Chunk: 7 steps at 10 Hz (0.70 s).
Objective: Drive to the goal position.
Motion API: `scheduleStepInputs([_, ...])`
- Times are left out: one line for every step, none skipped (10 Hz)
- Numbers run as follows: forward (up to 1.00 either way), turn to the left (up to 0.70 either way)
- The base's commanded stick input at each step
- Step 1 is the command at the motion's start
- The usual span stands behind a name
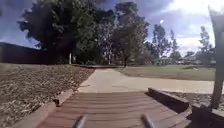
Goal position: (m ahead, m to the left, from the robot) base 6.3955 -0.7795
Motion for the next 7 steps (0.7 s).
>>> scheduleStepInputs([1.0,0.22])
scheduleStepInputs([1.0,0.05])
scheduleStepInputs([1.0,0.0])
scheduleStepInputs([1.0,0.0])
scheduleStepInputs([1.0,0.0])
scheduleStepInputs([1.0,0.0])
scheduleStepInputs([1.0,0.0])
